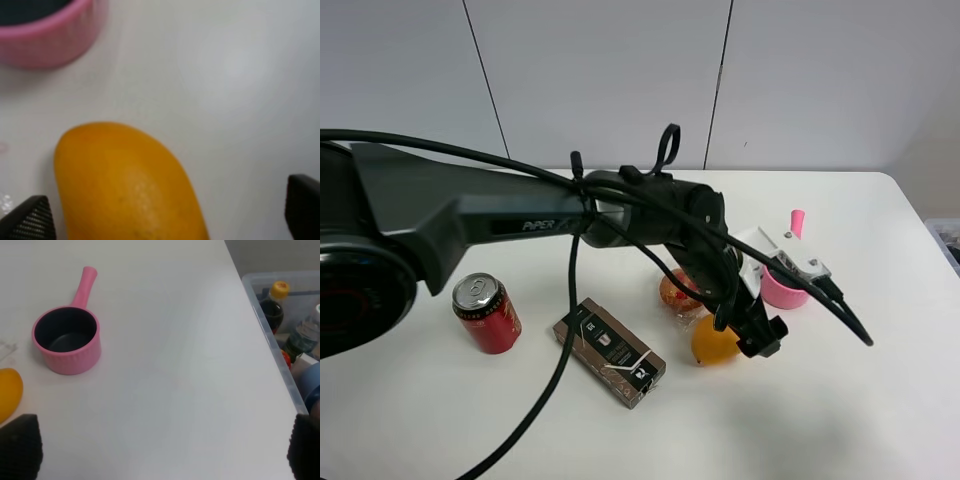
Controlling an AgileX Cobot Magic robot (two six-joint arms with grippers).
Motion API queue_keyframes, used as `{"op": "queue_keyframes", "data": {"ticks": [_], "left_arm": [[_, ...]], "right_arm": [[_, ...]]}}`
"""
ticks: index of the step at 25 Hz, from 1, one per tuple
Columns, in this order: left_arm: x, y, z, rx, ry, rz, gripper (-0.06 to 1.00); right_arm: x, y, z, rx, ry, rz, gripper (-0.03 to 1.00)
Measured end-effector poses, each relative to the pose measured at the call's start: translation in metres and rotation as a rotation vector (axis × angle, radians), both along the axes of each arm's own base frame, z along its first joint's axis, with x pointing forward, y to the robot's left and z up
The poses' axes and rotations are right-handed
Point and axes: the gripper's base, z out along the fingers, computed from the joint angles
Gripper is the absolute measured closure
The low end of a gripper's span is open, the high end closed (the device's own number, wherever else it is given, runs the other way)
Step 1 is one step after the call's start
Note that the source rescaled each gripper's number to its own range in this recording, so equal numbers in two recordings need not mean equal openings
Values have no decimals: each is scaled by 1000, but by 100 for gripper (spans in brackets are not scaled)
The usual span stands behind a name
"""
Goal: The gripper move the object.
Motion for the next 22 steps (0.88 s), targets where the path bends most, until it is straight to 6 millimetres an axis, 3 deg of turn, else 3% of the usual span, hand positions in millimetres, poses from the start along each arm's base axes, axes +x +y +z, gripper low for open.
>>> {"op": "queue_keyframes", "data": {"ticks": [8, 11, 15, 19, 22], "left_arm": [[-12, 22, 94, -24, -113, -64, 14], [-2, 45, 119, 19, -200, -59, 14], [47, 100, 142, 64, -283, 80, 14], [95, 179, 167, 121, -378, 269, 14], [113, 240, 188, 163, -422, 408, 14]], "right_arm": [[0, 0, 0, 0, 0, 0, -3], [0, 0, 0, 0, 0, 0, -3], [0, 0, 0, 0, 0, 0, -3], [0, 0, 0, 0, 0, 0, -3], [0, 0, 0, 0, 0, 0, -3]]}}
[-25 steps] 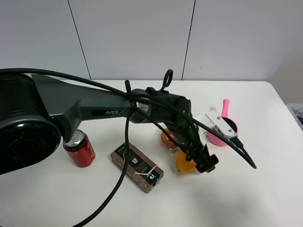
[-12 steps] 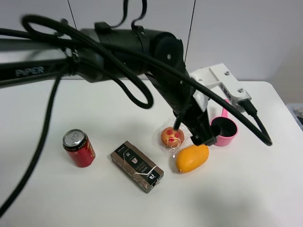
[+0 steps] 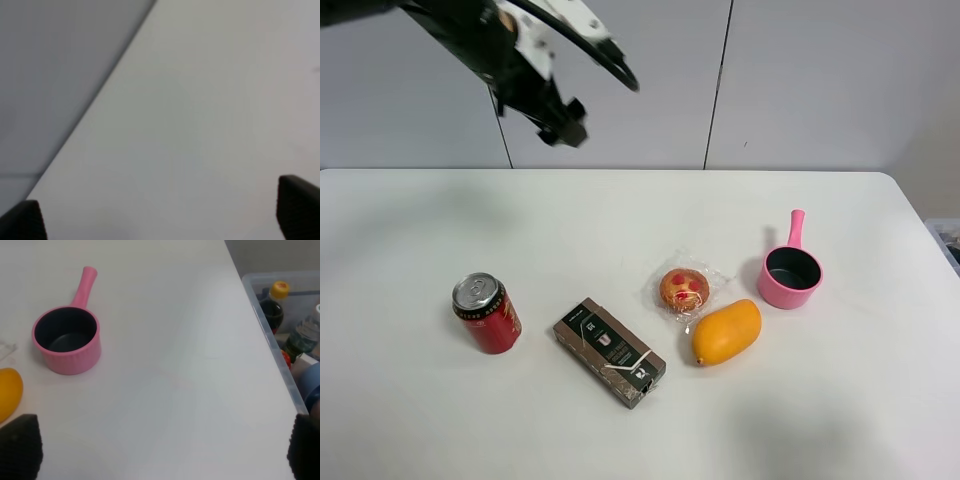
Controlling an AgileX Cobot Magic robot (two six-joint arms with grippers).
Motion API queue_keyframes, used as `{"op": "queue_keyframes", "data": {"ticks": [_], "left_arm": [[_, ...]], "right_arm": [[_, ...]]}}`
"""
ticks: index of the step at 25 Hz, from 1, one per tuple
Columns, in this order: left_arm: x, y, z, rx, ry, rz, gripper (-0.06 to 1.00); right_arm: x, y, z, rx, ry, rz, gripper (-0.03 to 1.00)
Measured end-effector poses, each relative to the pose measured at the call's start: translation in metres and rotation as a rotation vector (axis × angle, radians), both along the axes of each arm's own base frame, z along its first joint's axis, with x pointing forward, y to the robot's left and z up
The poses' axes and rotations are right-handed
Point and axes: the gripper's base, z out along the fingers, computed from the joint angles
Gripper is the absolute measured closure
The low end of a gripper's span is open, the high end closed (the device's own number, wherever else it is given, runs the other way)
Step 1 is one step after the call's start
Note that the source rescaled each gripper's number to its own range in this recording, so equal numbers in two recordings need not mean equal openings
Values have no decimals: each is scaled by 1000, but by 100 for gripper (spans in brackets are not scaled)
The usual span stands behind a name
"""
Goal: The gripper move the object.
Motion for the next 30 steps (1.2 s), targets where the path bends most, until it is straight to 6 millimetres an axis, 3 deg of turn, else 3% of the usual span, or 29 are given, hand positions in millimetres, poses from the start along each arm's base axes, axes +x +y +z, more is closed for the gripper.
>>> {"op": "queue_keyframes", "data": {"ticks": [3, 6, 11, 14, 19, 22, 25, 30], "left_arm": [[-1, 55, 21, 35, -2, 126, 14], [-16, 100, 44, 57, 21, 236, 14], [-62, 164, 83, 57, 49, 424, 14], [-95, 189, 106, 43, 34, 524, 14], [-154, 201, 142, -10, -83, 613, 14], [-191, 198, 150, -32, -136, 632, 14], [-227, 193, 144, -57, -160, 649, 14], [-279, 183, 118, -142, -176, 713, 14]], "right_arm": [[0, 0, 0, 0, 0, 0, -3], [0, 0, 0, 0, 0, 0, -3], [0, 0, 0, 0, 0, 0, -3], [0, 0, 0, 0, 0, 0, -3], [0, 0, 0, 0, 0, 0, -3], [0, 0, 0, 0, 0, 0, -3], [0, 0, 0, 0, 0, 0, -3], [0, 0, 0, 0, 0, 0, -3]]}}
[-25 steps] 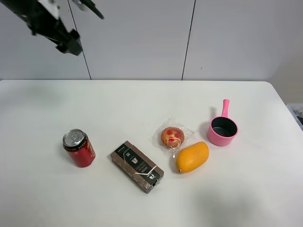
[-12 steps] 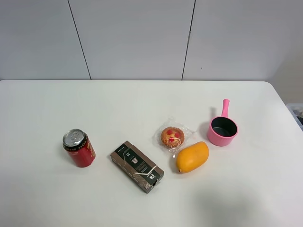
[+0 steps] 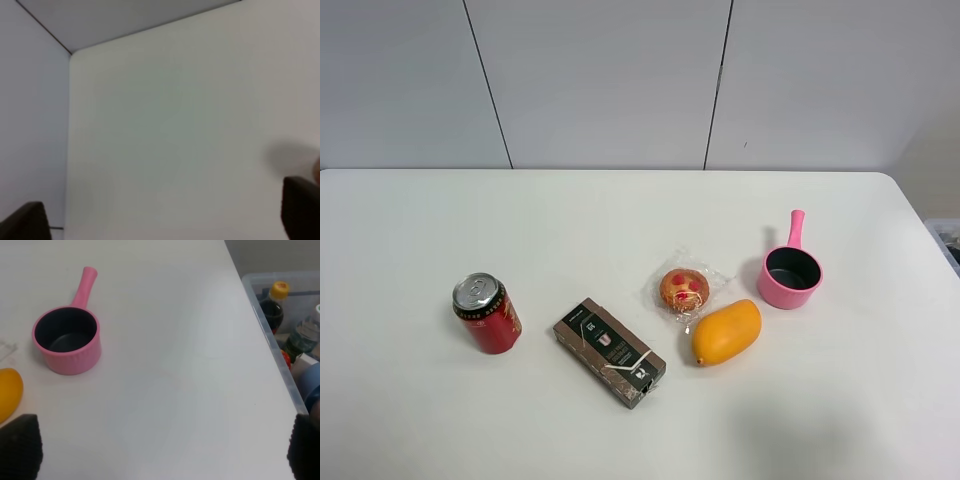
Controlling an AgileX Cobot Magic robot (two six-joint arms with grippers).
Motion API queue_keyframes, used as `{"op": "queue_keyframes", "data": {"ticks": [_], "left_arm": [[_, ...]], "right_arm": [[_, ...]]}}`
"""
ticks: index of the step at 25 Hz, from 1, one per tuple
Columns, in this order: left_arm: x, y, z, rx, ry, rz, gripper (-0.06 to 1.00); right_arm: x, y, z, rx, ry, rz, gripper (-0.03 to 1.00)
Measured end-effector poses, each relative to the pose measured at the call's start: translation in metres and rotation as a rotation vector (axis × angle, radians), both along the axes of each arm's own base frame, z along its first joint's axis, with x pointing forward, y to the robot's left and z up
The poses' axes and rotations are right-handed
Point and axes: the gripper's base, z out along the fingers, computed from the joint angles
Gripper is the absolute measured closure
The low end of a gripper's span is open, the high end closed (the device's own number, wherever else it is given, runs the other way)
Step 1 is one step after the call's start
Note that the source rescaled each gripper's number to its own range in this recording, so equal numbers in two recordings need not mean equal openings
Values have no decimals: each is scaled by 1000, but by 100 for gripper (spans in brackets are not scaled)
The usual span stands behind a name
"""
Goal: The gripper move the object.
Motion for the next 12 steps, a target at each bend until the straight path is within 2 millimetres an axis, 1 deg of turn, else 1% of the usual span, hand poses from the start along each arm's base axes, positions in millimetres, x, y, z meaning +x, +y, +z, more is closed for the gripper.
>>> {"op": "queue_keyframes", "data": {"ticks": [4, 8, 12], "left_arm": [[-35, -6, -25, -46, -78, 33, 14], [-63, -11, -55, -57, -153, 41, 14], [-86, -17, -86, -91, -209, 40, 14]], "right_arm": [[0, 0, 0, 0, 0, 0, -3], [0, 0, 0, 0, 0, 0, -3], [0, 0, 0, 0, 0, 0, -3]]}}
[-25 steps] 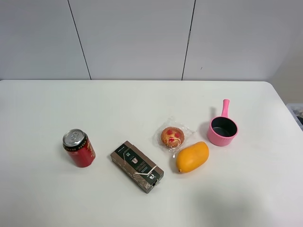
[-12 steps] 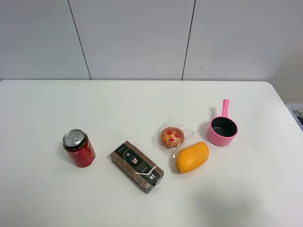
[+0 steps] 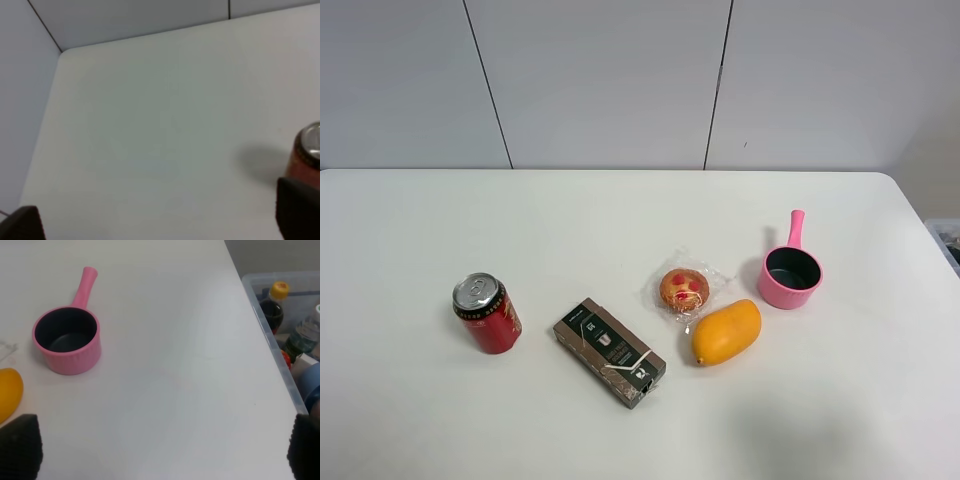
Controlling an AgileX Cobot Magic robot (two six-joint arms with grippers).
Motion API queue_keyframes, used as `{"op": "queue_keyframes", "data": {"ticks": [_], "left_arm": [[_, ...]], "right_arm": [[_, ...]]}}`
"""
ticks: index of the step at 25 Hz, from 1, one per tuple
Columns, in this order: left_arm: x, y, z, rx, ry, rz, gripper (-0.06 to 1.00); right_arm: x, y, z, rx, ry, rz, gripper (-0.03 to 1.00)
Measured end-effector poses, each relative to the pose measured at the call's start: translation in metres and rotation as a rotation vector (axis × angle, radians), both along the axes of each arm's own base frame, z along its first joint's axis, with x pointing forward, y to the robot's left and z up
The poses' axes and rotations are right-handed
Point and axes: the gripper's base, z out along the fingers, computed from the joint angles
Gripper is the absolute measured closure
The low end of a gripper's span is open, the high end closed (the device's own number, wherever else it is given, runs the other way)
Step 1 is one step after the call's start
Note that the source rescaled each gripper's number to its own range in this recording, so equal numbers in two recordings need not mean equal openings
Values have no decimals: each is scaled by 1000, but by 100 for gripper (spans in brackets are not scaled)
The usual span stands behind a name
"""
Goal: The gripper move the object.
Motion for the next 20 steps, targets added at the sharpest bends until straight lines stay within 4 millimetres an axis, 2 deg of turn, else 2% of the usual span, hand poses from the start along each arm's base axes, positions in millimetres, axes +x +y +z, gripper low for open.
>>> {"op": "queue_keyframes", "data": {"ticks": [3, 9, 16, 20], "left_arm": [[-13, -6, -21, -37, -62, -18, 14], [-31, -12, -49, -63, -142, -42, 14], [-28, -12, -60, -77, -118, -48, 14], [-20, -11, -76, -90, -59, -47, 14]], "right_arm": [[0, 0, 0, 0, 0, 0, -3], [0, 0, 0, 0, 0, 0, -3], [0, 0, 0, 0, 0, 0, -3], [0, 0, 0, 0, 0, 0, -3]]}}
